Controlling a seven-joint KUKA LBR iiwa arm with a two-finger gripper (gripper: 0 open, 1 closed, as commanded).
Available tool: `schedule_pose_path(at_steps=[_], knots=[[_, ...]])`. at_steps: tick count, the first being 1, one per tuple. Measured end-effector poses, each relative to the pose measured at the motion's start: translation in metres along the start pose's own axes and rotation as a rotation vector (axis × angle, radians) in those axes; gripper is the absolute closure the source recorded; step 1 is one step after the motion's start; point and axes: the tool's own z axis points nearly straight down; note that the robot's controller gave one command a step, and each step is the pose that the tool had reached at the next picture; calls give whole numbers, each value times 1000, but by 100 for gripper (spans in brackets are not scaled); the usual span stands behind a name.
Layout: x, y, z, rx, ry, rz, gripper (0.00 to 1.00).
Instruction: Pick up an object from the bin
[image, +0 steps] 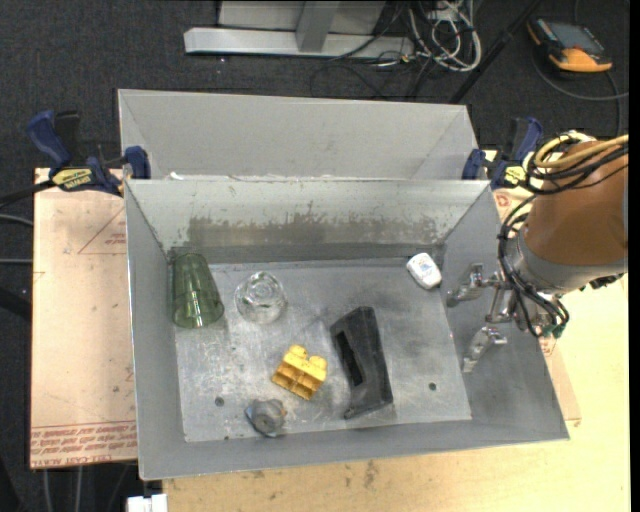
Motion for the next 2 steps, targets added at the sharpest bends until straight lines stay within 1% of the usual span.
schedule_pose_path(at_steps=[1, 2], knots=[[-20, 34, 21, 1, -2, -93, 0], [-59, 30, -6, -4, 4, -66, 0]])
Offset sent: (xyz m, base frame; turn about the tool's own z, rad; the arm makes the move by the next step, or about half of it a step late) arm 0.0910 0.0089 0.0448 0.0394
